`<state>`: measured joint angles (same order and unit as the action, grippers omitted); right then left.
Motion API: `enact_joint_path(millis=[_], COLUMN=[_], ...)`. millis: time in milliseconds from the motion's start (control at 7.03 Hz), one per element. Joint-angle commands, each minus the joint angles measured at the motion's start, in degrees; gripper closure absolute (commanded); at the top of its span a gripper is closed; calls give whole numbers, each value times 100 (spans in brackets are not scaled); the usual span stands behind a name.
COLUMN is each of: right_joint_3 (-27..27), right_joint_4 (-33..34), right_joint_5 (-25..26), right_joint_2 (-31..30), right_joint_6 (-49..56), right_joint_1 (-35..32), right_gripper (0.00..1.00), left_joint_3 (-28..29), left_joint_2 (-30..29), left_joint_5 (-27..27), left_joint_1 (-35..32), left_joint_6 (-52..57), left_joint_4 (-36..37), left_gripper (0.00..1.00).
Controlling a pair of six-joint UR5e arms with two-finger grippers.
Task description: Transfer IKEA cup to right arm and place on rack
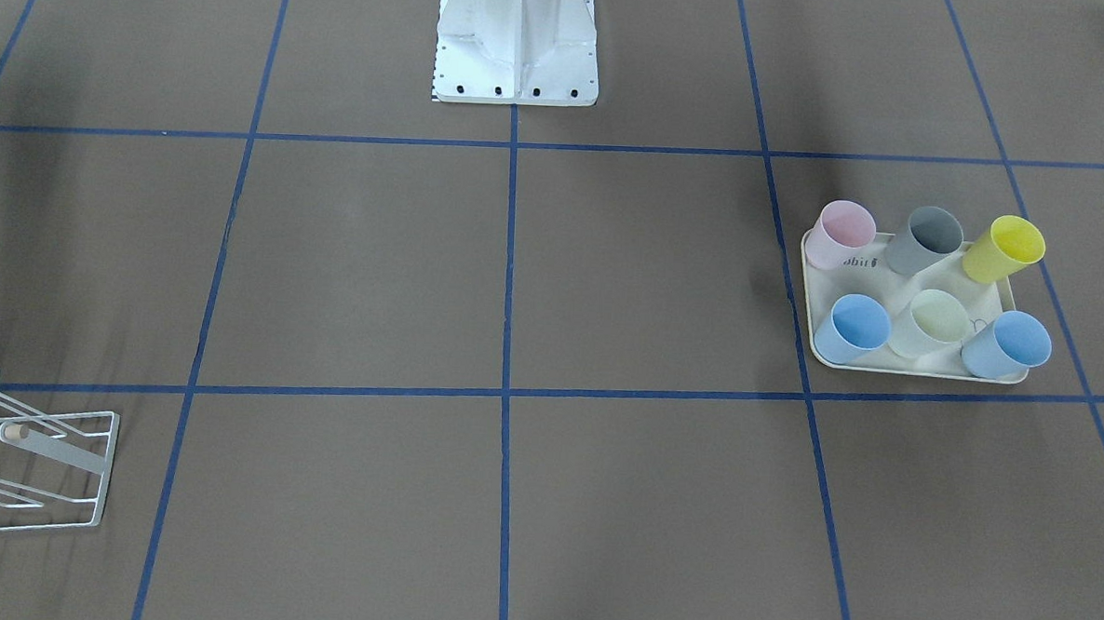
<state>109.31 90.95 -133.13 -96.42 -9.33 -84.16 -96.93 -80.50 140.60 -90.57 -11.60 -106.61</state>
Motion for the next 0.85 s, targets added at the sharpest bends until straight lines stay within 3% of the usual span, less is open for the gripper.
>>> enact_joint_path(millis=[0,711], right_joint_3=[-15,-280], right_joint_4=[38,-393], right_joint_5=[-142,-143], right_joint_2=[-131,-123], right_joint_6=[2,-42], right_joint_1=[5,207], right_gripper=[0,0], left_joint_3=[-158,77], left_joint_2=[165,861], left_joint_5=[82,99], left_joint_1=[-5,13], left_joint_6=[0,-26], left_joint_4=[44,-1484], left_gripper=[0,0])
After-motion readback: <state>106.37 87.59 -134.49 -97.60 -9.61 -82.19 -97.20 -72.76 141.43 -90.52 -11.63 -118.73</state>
